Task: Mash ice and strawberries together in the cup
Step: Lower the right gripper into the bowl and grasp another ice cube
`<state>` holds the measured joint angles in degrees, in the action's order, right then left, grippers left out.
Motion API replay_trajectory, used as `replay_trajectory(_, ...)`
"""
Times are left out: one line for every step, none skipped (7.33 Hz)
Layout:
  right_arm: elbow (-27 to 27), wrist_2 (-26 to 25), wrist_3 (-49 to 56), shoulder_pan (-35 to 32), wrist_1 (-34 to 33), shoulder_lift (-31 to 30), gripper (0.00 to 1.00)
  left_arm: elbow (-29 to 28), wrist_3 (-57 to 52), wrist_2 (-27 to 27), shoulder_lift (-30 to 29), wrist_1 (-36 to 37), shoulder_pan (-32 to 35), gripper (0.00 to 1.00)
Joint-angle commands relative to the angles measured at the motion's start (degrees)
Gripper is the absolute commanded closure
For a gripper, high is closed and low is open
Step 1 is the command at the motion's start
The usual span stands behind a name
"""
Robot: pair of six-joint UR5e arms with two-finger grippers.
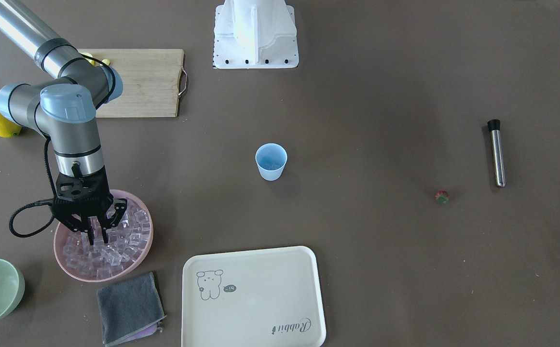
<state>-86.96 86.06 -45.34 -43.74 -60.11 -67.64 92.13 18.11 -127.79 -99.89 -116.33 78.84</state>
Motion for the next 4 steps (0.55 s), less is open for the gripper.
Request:
replay_trajectory(-0.6, 1.2, 0.0, -1.6, -0.4, 0.0, 1.00, 0.0, 0.0, 0.0, 0.0, 0.0, 0.0, 0.02)
replay_trajectory(-2.1, 3.8, -0.2, -3.2, -1.8, 0.3, 1.00, 0.1, 0.0, 0.0, 0.0, 0.0, 0.0, 0.02)
replay_trajectory(-5.7, 5.7, -0.3, -3.5, -5.3, 0.3, 1.00, 0.7, 0.1, -0.1, 0.3, 0.0, 0.1, 0.02)
replay_trajectory(-8.0, 5.8, -0.5, -3.5, -7.4, 0.6, 1.00, 0.7, 0.1, -0.1, 0.4, 0.0, 0.0, 0.02)
